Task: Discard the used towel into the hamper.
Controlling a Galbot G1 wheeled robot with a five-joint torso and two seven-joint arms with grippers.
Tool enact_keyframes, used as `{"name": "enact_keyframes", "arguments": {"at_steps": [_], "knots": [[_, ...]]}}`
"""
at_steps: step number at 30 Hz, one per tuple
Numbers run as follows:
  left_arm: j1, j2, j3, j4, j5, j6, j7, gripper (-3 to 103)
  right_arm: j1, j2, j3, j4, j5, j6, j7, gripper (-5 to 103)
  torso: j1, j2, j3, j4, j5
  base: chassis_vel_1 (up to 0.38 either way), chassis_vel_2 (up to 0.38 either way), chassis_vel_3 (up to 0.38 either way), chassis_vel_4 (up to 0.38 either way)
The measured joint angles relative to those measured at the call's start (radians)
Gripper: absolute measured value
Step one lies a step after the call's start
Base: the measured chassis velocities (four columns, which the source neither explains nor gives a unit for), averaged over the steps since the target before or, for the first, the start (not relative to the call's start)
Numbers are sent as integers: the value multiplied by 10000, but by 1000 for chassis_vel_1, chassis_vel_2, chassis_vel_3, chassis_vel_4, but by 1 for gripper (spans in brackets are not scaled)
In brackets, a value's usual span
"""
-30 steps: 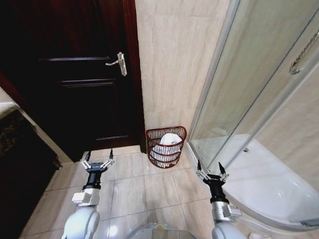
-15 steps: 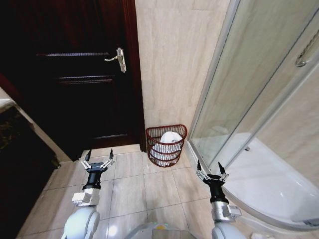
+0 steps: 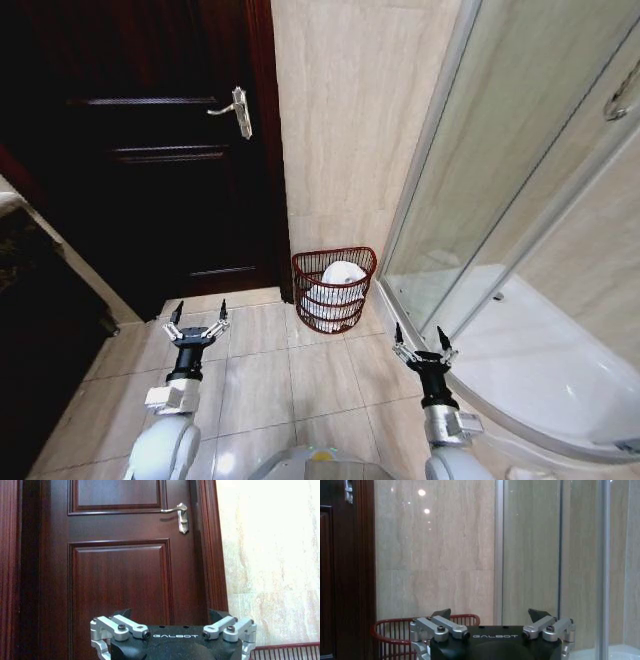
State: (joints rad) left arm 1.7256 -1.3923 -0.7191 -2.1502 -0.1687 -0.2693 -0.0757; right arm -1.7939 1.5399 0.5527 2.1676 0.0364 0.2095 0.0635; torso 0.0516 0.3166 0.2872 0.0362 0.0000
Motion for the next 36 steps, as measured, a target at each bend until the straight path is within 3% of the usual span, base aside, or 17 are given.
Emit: {"name": "enact_keyframes", "arguments": {"at_steps": [14, 36], "knots": [[-161, 139, -119, 53, -283, 106, -19, 100, 296, 57, 239, -319, -47, -5, -23, 100, -188, -564, -379, 1, 0, 0, 0, 0, 0], [-194, -24, -28, 134, 14, 119, 29, 100, 79, -177, 410, -508, 268, 376, -3, 100, -447, -1442, -999, 0, 0, 0, 0, 0, 0]]}}
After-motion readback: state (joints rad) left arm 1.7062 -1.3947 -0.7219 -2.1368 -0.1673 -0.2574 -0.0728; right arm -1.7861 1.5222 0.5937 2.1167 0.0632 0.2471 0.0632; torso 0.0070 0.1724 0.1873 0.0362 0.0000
